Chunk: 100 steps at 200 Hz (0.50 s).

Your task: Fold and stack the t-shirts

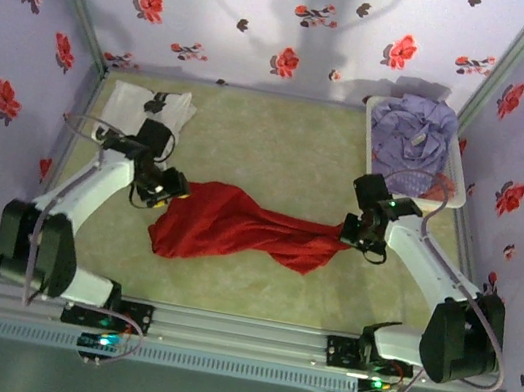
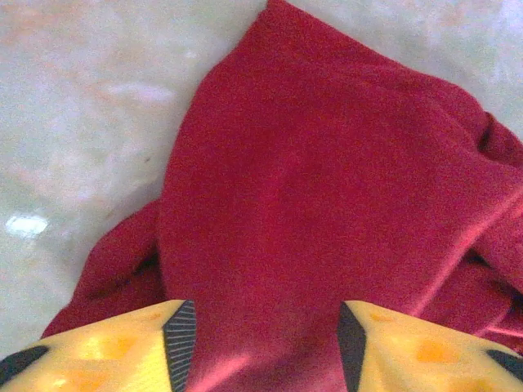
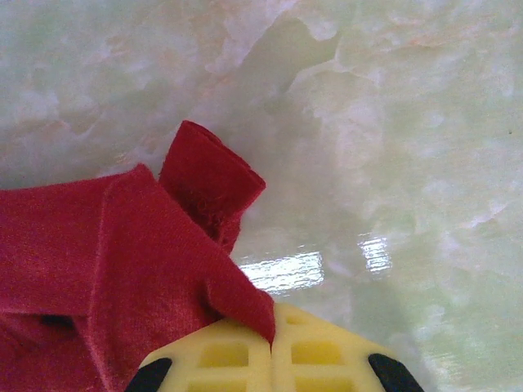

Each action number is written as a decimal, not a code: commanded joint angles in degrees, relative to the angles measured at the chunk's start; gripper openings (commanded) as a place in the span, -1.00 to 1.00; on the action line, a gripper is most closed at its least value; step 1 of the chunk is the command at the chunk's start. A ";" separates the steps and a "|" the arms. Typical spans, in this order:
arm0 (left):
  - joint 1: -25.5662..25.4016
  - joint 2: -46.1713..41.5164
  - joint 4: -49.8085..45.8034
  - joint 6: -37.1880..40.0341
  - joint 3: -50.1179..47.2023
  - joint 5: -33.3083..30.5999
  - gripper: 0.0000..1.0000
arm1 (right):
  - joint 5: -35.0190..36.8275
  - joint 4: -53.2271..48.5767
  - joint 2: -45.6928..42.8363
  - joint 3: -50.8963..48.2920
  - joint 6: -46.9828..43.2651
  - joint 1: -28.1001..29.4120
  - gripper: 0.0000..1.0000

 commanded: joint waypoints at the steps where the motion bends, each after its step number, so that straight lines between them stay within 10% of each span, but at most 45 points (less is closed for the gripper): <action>1: -1.39 4.84 5.33 3.65 1.68 2.94 -0.04 | -0.67 -0.70 -1.22 1.36 -1.14 -0.76 -1.00; 67: -3.50 5.93 10.75 2.25 -1.08 2.88 -0.99 | -2.46 -2.51 -1.48 6.68 -1.51 -1.05 -1.00; 100: -0.37 0.58 5.65 4.37 5.60 0.62 -1.00 | -4.51 -3.76 -2.73 12.27 -2.31 -1.05 -1.00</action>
